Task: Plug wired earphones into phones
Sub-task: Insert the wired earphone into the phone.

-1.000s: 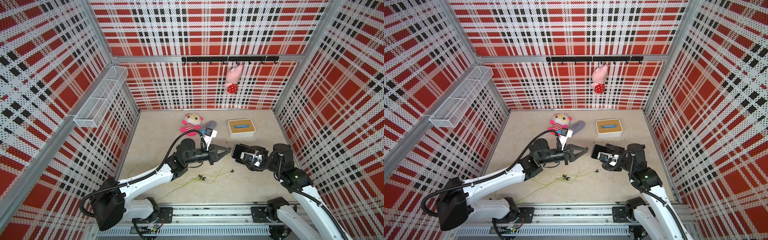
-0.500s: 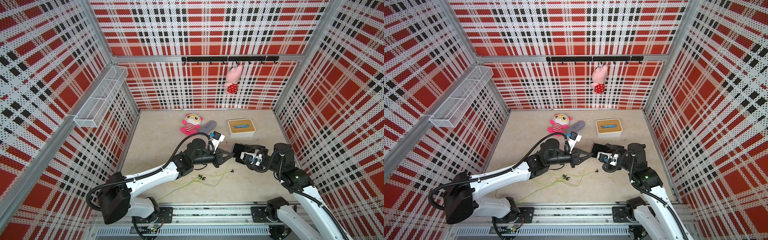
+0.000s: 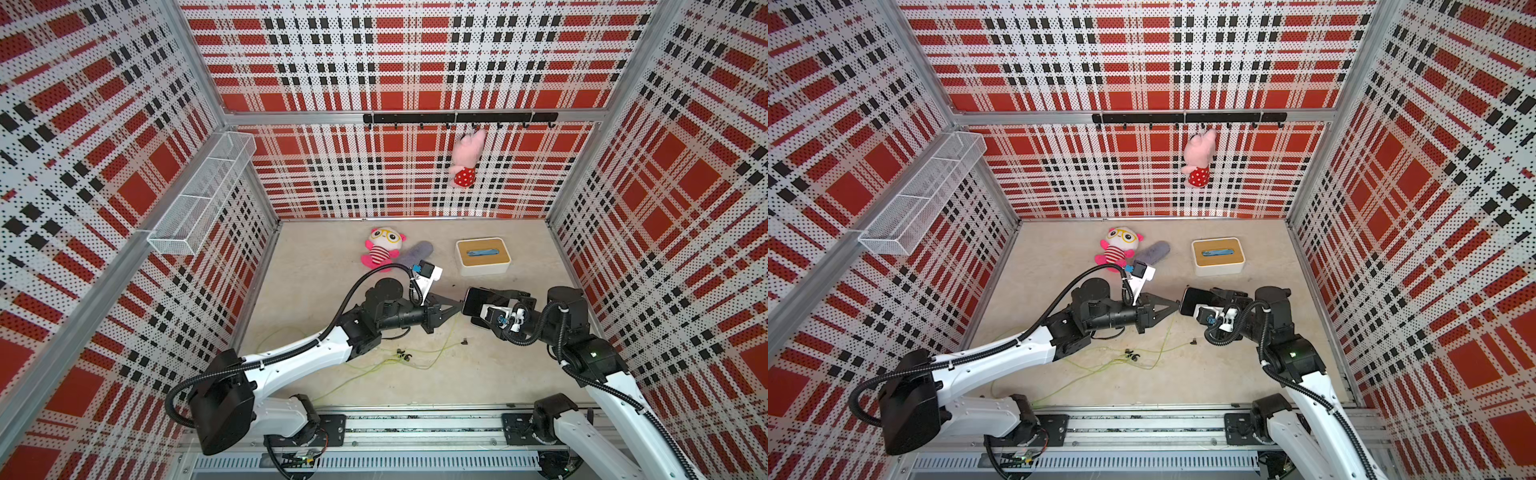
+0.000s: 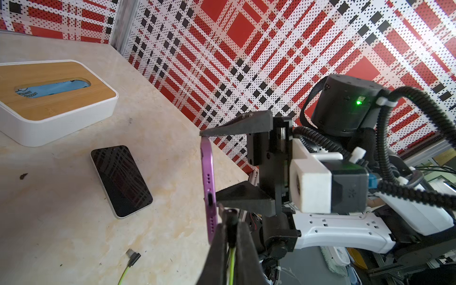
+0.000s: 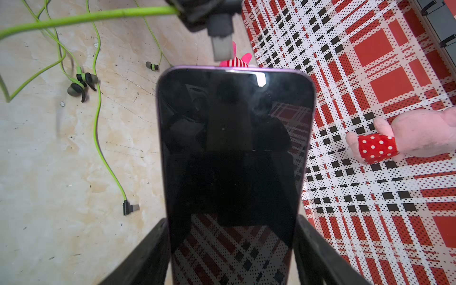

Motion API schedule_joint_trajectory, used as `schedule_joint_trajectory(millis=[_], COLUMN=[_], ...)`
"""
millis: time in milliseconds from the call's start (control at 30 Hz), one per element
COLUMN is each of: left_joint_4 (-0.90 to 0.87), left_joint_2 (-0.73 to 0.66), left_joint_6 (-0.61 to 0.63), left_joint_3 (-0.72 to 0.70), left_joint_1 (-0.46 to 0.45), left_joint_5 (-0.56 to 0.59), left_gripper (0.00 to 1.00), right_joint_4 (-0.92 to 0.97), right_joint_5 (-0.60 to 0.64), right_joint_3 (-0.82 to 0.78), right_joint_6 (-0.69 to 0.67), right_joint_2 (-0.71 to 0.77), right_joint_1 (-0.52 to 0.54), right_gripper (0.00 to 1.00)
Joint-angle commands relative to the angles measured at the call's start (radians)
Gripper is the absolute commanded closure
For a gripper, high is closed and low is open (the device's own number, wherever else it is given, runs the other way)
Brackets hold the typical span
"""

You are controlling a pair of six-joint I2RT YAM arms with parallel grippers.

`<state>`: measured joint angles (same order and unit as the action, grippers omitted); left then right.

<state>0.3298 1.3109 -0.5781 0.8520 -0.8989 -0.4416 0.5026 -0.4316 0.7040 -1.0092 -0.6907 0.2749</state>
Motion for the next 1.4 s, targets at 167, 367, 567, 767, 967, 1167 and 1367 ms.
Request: schedule_joint_trajectory(millis=[167, 367, 567, 767, 967, 1167, 1367], left_joint_4=[0.042, 0.063, 0.086, 0.087, 0.085, 0.084, 0.084], left_joint_2=[0.024, -0.027, -0.05, -0.013, 0.002, -0.004, 0.002], left_joint_6=[-0.002, -0.008, -0.021, -0.022, -0.017, -0.016, -0.017], left_joint_3=[0.0, -0.028, -0.06, -0.037, -0.029, -0.019, -0.013], left_joint_1=[-0.008, 0.014, 0.023, 0.005, 0.004, 0.004, -0.004], left_joint_5=[-0.015, 0.003, 0.015, -0.008, -0.011, -0.001, -0.004], left_gripper=[1.0, 1.0, 1.0, 1.0, 1.0, 1.0, 1.0], right_joint_4=[-0.057, -0.052, -0.054, -0.052, -0.043, -0.021, -0.039], right_joint_5=[-0.049, -0.028, -0.038, -0.048, -0.047, -0.038, -0.032], right_joint_3=[0.006, -0.006, -0.006, 0.001, 0.018, 0.031, 0.023], right_joint_6=[-0.019, -0.023, -0.012, -0.014, -0.024, -0.05, -0.044], right_joint_2=[0.01, 0.003, 0.008, 0.006, 0.008, 0.002, 0.003], right_joint_1=[0.012, 0.012, 0.012, 0.014, 0.014, 0.022, 0.023], right_gripper=[0.35, 0.35, 0.35, 0.35, 0.35, 0.35, 0.35])
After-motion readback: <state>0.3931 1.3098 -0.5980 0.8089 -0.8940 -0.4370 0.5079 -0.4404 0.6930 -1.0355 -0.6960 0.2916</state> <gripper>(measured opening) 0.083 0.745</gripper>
